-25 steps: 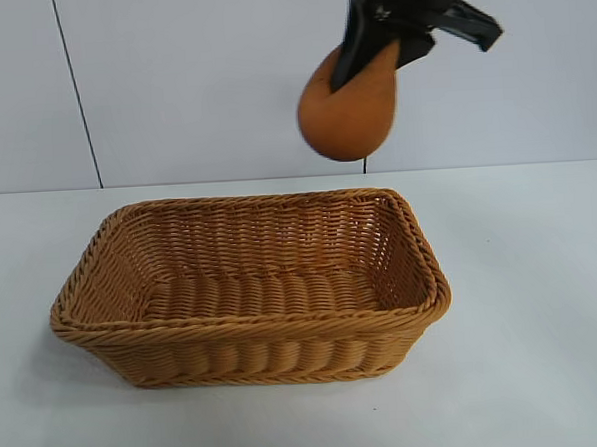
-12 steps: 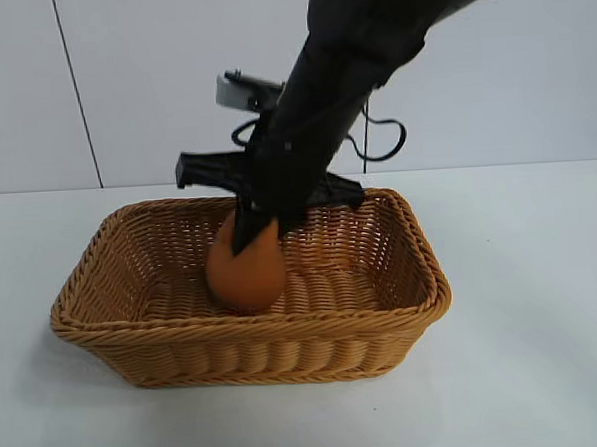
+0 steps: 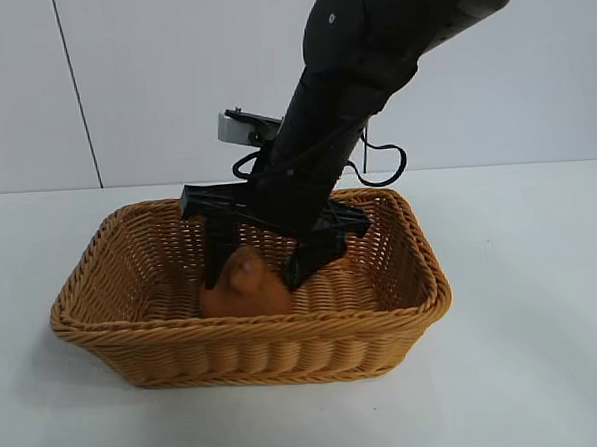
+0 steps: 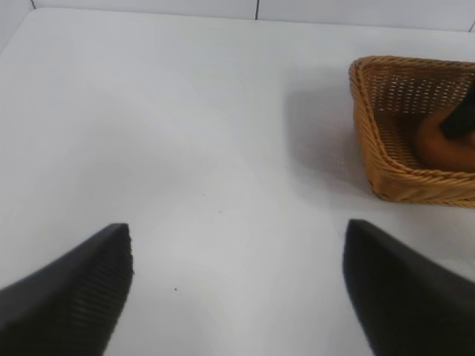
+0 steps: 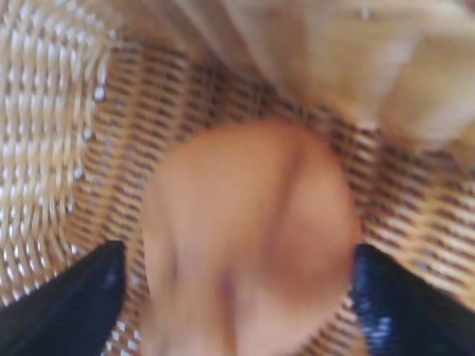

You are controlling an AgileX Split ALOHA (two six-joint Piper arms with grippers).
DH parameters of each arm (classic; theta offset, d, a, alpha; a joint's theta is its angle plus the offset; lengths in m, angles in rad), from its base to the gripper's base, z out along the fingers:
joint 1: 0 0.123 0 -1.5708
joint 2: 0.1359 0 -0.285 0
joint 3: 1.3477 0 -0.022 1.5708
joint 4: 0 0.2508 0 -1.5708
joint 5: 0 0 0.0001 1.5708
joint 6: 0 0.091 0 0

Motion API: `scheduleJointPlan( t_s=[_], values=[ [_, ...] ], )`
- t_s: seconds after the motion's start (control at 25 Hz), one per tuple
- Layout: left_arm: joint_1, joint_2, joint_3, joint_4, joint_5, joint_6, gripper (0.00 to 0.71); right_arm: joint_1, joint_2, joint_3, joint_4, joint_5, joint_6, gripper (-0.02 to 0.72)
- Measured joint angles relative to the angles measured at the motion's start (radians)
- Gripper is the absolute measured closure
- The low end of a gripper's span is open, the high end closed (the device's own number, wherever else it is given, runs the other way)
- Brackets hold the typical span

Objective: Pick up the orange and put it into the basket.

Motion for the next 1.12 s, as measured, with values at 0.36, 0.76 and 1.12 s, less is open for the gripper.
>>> scheduleJointPlan(
  t_s=[0.36, 0.76, 1.12],
  values=[
    [0.000, 0.000, 0.000, 0.000, 0.000, 0.000, 0.154, 0.000, -0.068, -0.228, -0.245, 0.306, 0.116, 0.072],
    [0.000, 0.000, 0.000, 0.000, 0.000, 0.000, 0.154, -0.035, -0.074, -0.447, -0.326, 0.492, 0.123, 0.072],
    [0.000, 0.000, 0.000, 0.000, 0.000, 0.000, 0.154, -0.193, -0.074, -0.447, -0.339, 0.499, 0.114, 0.072]
  ],
)
